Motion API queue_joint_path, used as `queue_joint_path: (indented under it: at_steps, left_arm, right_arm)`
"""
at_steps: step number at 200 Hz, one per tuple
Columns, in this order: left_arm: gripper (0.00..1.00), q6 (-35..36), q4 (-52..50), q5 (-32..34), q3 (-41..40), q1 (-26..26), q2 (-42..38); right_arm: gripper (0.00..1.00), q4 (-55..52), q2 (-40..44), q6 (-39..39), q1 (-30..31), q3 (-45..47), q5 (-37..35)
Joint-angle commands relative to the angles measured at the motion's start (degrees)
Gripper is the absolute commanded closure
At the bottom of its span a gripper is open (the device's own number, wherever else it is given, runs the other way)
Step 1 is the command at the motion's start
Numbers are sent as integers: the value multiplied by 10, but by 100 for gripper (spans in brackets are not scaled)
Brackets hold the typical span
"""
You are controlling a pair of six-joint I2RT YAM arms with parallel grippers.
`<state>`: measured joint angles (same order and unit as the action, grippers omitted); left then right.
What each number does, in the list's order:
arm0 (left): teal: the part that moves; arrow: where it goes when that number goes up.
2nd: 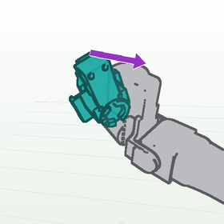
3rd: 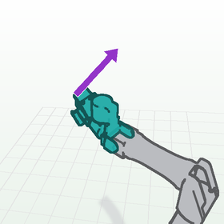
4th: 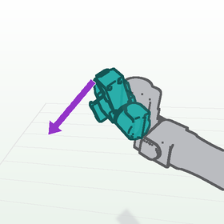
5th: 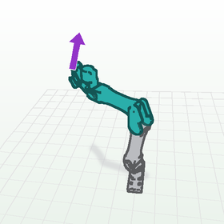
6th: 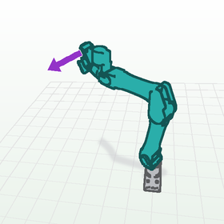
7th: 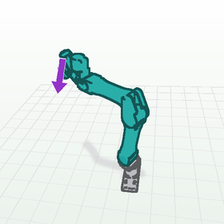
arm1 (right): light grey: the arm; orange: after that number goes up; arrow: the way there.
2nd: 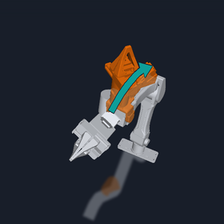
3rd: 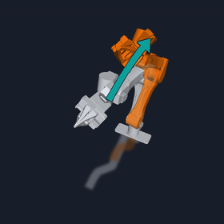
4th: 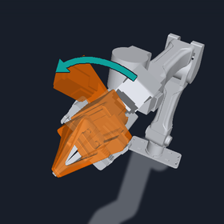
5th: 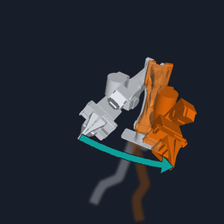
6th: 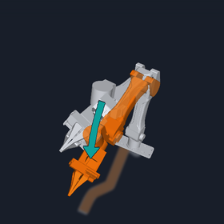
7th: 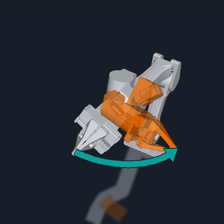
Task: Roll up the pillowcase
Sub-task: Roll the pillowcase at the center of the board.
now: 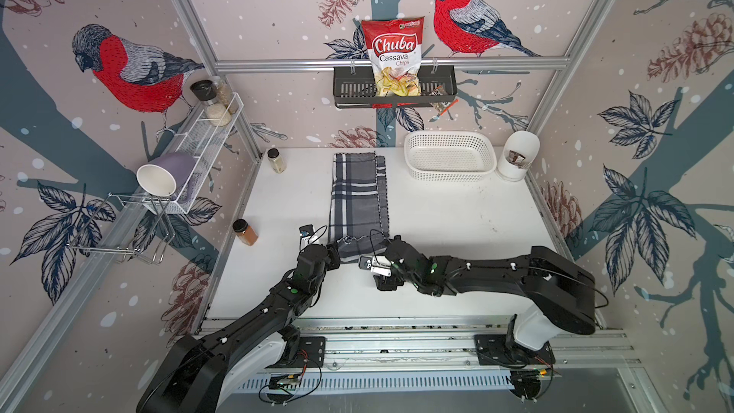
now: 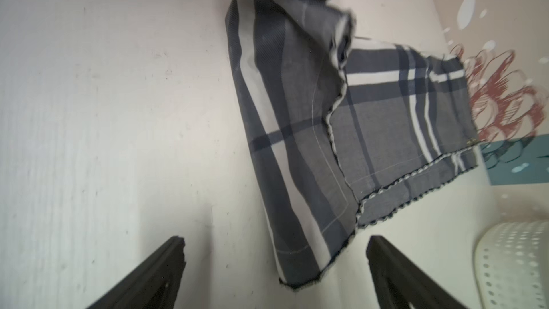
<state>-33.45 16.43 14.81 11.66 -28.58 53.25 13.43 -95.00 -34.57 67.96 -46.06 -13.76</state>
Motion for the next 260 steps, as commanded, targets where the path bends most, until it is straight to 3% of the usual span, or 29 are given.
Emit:
queue_joint_path:
  at_steps: [1, 29, 48, 60, 76, 109, 132, 164, 193, 241, 260]
  left_arm:
    - [14, 39, 26, -31, 11, 5, 1]
    - [18, 41, 7, -50, 31, 33, 29]
    - [35, 27, 11, -81, 29, 73, 51]
    - [47, 19, 28, -104, 25, 96, 64]
    - [65, 20, 42, -124, 29, 113, 86]
    - [72, 19, 33, -133, 62, 130, 139]
    - [69, -2, 17, -121, 67, 133, 110]
    - [68, -13, 1, -129, 40, 132, -15]
    - [67, 27, 30, -209, 1, 131, -106]
    - [76, 37, 158, -322, -29, 92, -59]
    - [97, 52, 178, -330, -6, 54, -22]
  right_arm:
    - [0, 156, -38, -62, 17, 7, -119]
    - [1, 196, -79, -93, 8, 2, -115]
    - [8, 169, -110, -106, -1, -23, -105]
    - [18, 128, -125, -102, -8, -45, -87]
    - [47, 95, -129, -88, -14, -55, -62]
    - [80, 10, -123, -44, -24, -74, 6]
    - [91, -78, -117, 3, -35, -109, 67]
    - [95, -274, -118, 83, -76, -206, 233]
    - [96, -379, -124, 106, -107, -246, 361]
    - [99, -466, -128, 107, -154, -289, 512]
    - [99, -467, -134, 107, -160, -289, 497]
